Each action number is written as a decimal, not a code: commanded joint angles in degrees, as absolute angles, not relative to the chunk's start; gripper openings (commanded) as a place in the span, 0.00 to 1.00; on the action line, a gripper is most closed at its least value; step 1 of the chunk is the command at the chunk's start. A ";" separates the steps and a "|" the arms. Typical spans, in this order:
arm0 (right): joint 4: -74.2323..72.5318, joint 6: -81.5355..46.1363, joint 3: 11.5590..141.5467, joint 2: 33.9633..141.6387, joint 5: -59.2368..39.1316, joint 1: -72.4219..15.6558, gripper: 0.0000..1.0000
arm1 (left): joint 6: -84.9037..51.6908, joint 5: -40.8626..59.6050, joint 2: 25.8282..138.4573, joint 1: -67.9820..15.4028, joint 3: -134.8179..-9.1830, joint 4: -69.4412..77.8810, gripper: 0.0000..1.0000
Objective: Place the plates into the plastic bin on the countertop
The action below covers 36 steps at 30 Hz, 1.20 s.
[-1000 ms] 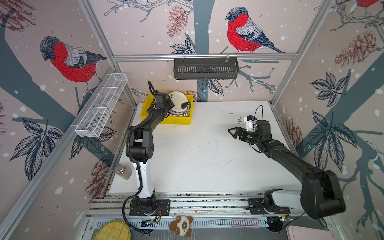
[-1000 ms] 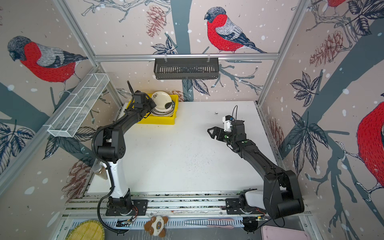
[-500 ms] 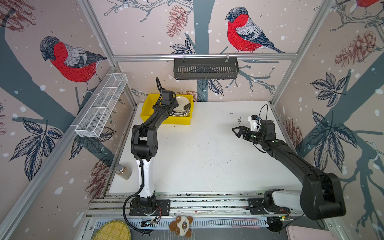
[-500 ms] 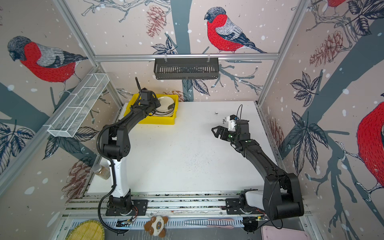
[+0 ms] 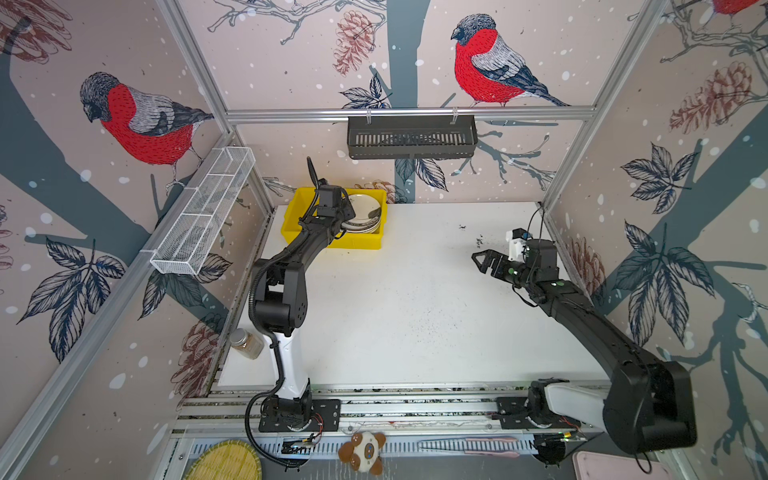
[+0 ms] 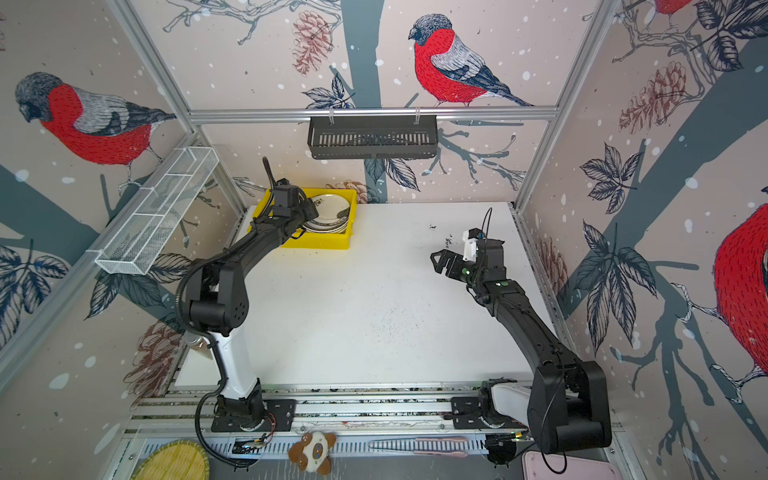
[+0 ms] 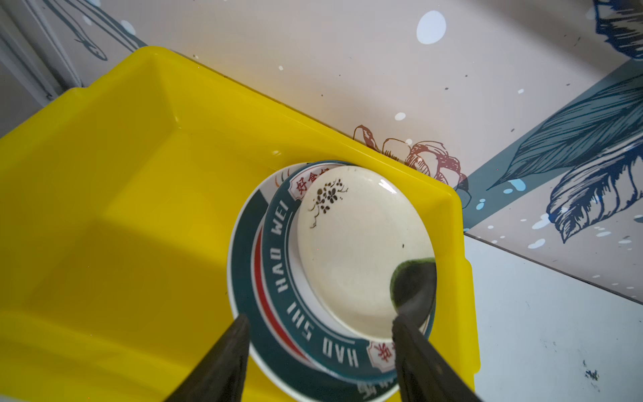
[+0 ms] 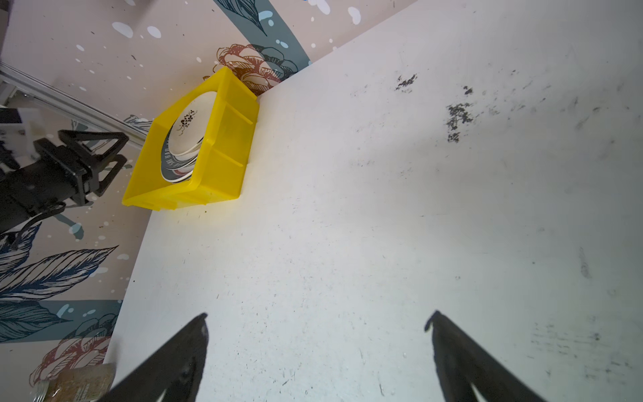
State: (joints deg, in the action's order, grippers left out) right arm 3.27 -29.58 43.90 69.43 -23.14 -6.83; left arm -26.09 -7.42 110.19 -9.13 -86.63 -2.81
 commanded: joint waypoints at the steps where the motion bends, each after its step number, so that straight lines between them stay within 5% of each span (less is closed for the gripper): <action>1: 3.26 -28.87 43.79 68.65 -19.69 -6.59 0.99 | -24.59 -8.69 102.94 -9.05 -78.05 5.87 0.66; 10: 2.31 -29.98 44.57 68.47 -17.38 -5.90 0.99 | -19.86 -10.95 77.00 -9.06 -47.52 22.86 0.87; 20: -3.70 -33.46 42.10 67.30 -8.07 -5.89 0.99 | -13.36 -15.50 56.60 -9.05 -24.42 29.88 0.96; 27: -19.32 -31.98 30.19 55.28 -0.12 -7.02 0.99 | -6.67 -14.43 55.76 -7.39 -10.63 48.66 0.97; 36: -18.61 -27.15 20.55 43.51 9.62 -5.51 0.99 | -4.50 -17.77 66.54 -4.48 -6.71 59.31 0.97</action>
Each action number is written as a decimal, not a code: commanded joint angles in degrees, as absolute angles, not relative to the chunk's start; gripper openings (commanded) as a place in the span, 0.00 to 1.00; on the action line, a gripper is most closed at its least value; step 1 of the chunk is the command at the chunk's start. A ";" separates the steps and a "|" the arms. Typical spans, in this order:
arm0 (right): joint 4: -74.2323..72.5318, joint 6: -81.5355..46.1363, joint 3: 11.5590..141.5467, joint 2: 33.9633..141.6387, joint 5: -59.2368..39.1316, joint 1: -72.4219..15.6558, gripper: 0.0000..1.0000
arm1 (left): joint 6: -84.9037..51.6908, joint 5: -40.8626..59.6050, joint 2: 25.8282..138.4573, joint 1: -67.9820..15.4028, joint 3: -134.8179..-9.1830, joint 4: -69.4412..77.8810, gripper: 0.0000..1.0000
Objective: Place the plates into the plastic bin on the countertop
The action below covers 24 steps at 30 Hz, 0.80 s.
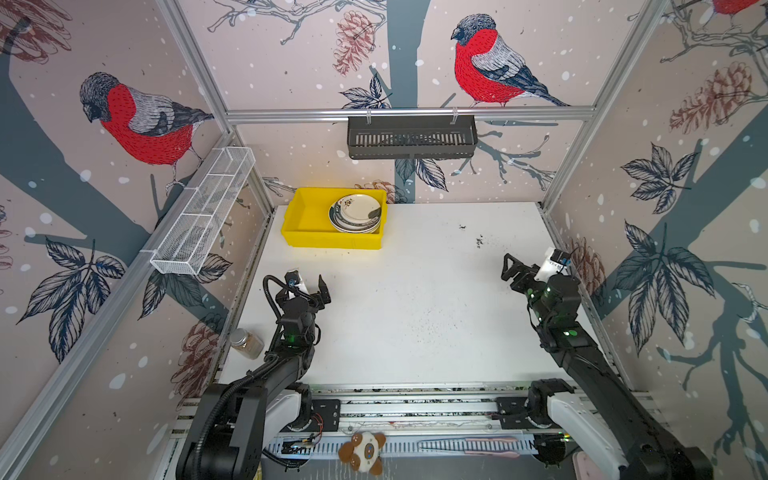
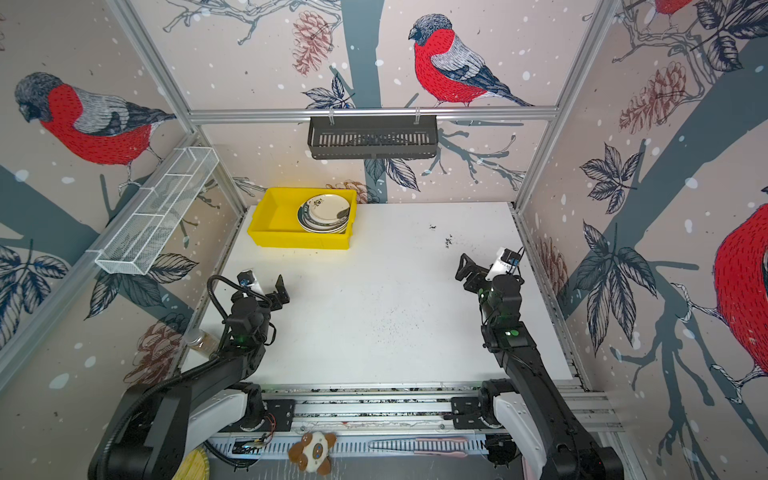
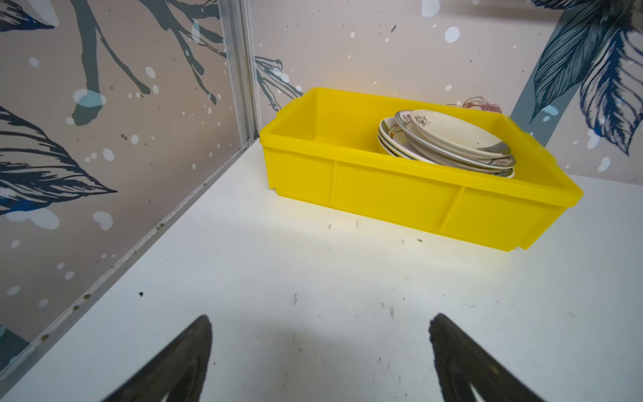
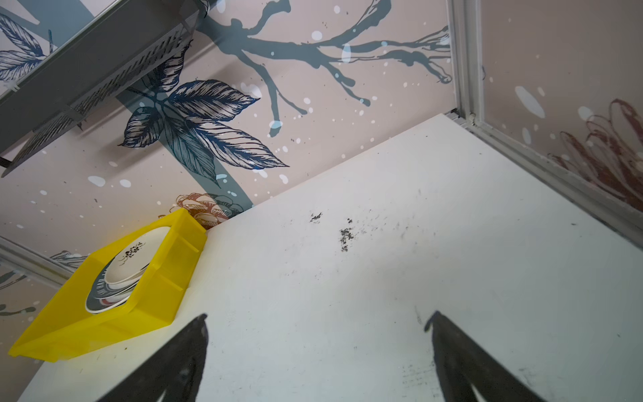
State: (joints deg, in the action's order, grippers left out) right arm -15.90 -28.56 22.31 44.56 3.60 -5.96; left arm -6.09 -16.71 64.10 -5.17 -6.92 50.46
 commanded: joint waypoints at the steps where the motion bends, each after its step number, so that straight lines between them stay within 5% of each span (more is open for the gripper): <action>1: -20.02 -27.32 18.96 43.10 12.11 -5.15 0.99 | -4.73 -17.48 68.37 -3.87 -6.89 61.46 0.97; 13: -39.47 -20.04 9.24 52.12 32.73 -2.91 1.00 | -2.55 -7.33 86.67 0.40 -15.50 68.09 0.97; 24: -50.13 -16.63 19.02 79.42 30.21 -0.09 0.99 | -1.45 -4.72 88.95 0.49 -12.38 76.52 0.98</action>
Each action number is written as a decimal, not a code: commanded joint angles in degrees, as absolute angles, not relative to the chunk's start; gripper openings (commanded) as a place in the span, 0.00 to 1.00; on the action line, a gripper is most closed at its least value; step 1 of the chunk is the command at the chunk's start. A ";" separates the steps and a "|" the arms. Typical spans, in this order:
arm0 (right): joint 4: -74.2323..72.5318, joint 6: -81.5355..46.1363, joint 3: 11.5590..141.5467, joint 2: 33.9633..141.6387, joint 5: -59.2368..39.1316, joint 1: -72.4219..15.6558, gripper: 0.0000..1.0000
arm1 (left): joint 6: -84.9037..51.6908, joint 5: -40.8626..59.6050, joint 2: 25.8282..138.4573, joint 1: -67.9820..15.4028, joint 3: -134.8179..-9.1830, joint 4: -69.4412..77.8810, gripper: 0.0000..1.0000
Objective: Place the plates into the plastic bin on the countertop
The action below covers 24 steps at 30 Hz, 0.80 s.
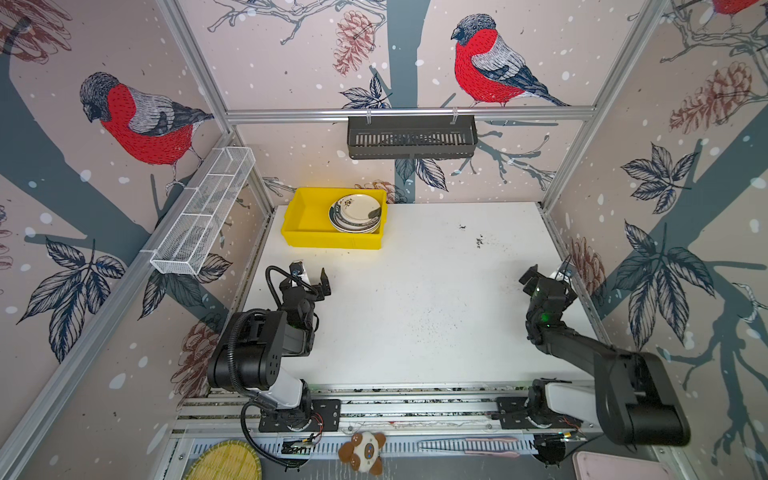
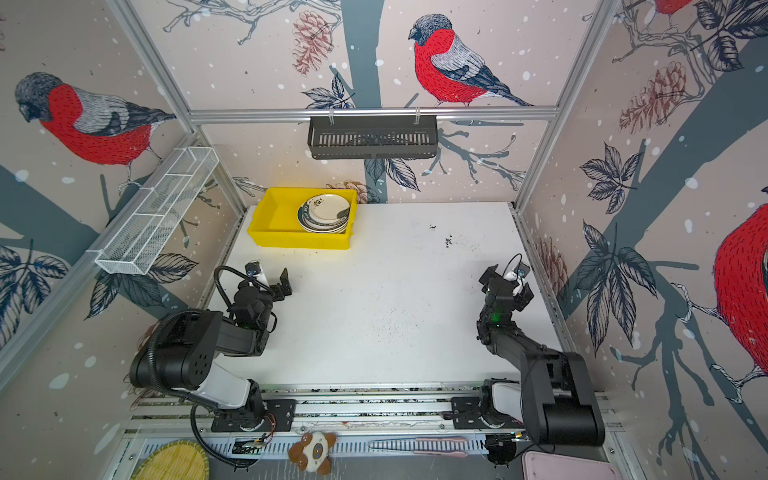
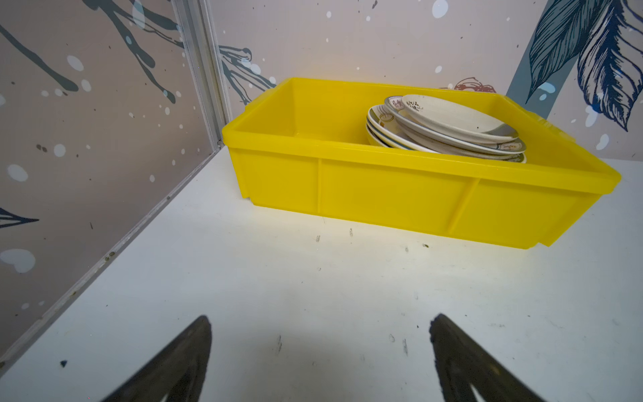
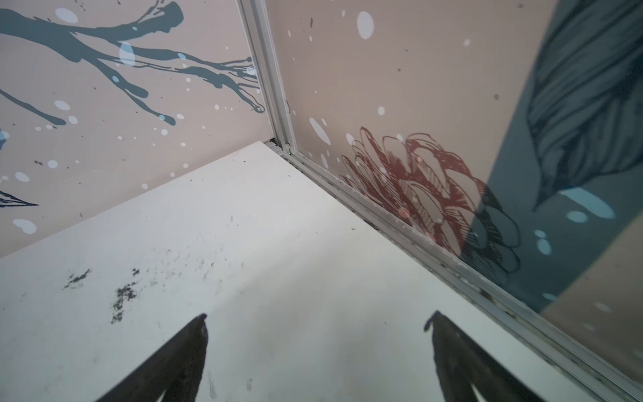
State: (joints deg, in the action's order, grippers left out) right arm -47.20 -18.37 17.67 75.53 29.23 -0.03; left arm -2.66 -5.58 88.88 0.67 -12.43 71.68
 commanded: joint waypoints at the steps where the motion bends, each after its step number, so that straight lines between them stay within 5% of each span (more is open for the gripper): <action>1: -49.40 -16.71 19.73 80.06 29.44 0.06 0.99 | -1.06 -5.23 88.95 -0.01 -12.39 76.42 0.98; 9: -45.82 -8.96 24.07 83.95 14.88 -1.09 1.00 | 1.76 -8.11 89.12 -2.85 -11.95 77.60 0.98; 12: -40.22 -7.57 27.30 85.21 15.15 -2.28 1.00 | 1.81 -8.19 89.12 -2.89 -11.91 77.54 0.98; 16: -54.72 -7.07 16.56 77.83 10.93 -0.20 1.00 | 1.74 -8.16 89.12 -2.84 -11.93 77.56 0.98; 20: -60.74 -8.45 17.08 83.96 8.38 2.36 0.99 | 1.76 -8.15 89.12 -2.87 -12.03 77.52 0.98; 24: -57.93 -5.18 19.56 85.56 15.15 -2.79 0.99 | 1.76 -8.17 89.12 -2.88 -11.99 77.46 0.98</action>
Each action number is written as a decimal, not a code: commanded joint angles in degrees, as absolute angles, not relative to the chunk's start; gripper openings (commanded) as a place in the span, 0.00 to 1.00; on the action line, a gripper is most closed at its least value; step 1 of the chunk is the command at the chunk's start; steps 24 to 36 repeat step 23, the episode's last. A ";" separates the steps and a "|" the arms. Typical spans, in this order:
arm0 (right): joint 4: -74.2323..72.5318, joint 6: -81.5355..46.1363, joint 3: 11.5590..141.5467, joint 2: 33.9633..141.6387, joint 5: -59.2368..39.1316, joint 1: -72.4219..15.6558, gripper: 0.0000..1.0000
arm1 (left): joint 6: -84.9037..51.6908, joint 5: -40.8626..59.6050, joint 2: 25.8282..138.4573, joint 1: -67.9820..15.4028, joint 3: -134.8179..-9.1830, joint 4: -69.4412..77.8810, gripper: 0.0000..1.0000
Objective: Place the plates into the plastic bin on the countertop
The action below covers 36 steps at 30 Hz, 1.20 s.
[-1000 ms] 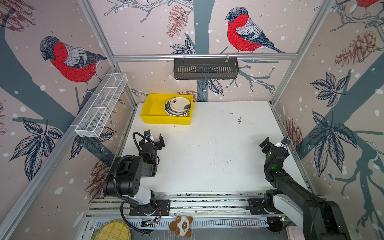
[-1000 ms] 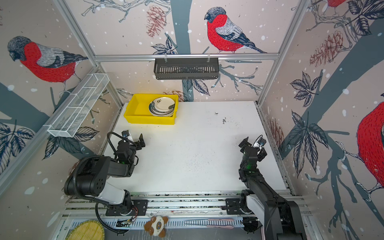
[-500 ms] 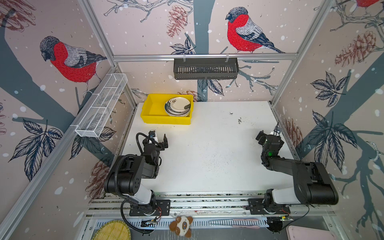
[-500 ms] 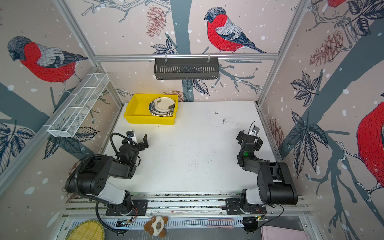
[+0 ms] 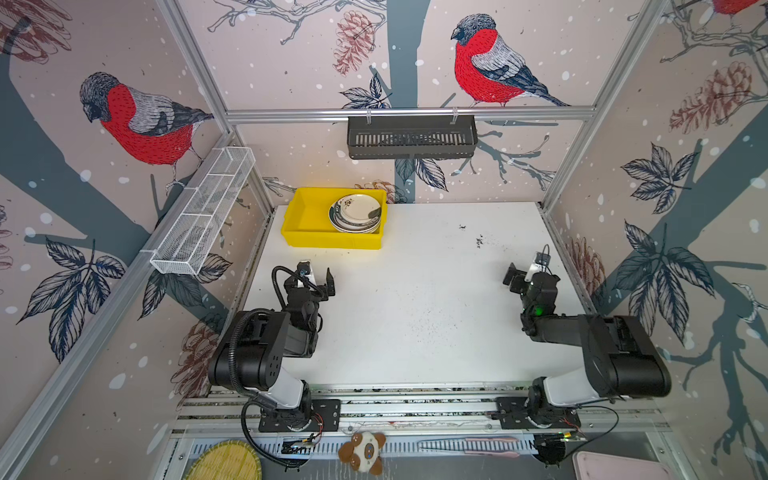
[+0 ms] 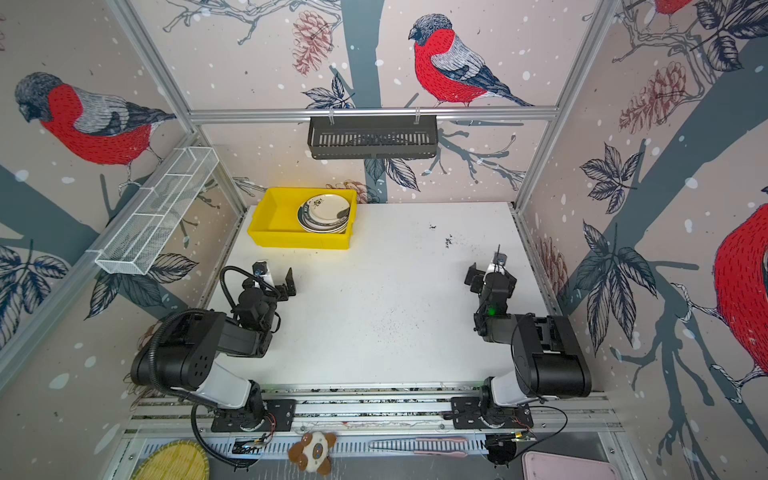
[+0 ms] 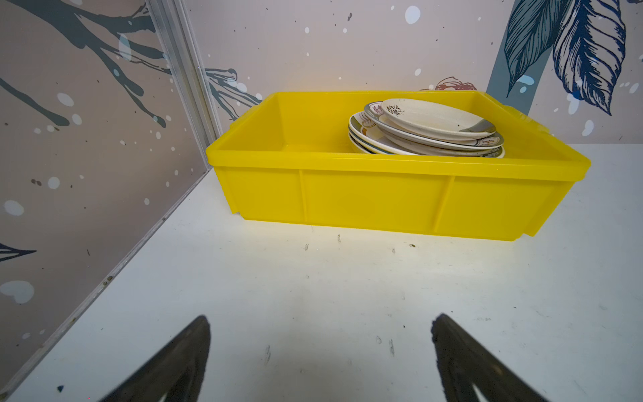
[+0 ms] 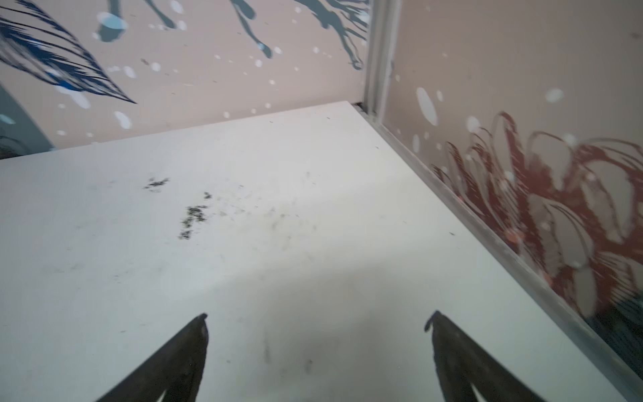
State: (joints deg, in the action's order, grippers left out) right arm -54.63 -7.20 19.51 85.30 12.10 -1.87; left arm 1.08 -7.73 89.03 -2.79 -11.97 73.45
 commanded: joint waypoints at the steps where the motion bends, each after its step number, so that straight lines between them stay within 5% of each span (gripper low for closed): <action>1: -60.83 -5.35 17.73 85.03 13.53 -2.19 1.00 | 1.76 -8.14 89.12 -2.86 -11.97 77.51 0.98; 4: -77.35 -3.68 11.28 88.52 11.65 -2.23 0.99 | 1.75 -8.01 89.12 -2.84 -12.01 77.52 0.98; 6: -67.97 -4.37 13.36 85.68 12.11 -2.36 0.99 | 1.71 -8.06 89.10 -2.87 -12.04 77.41 0.98; 36: -68.99 -5.78 13.18 85.85 12.87 -1.43 0.99 | 0.26 -7.98 89.14 -1.70 -13.04 75.61 0.98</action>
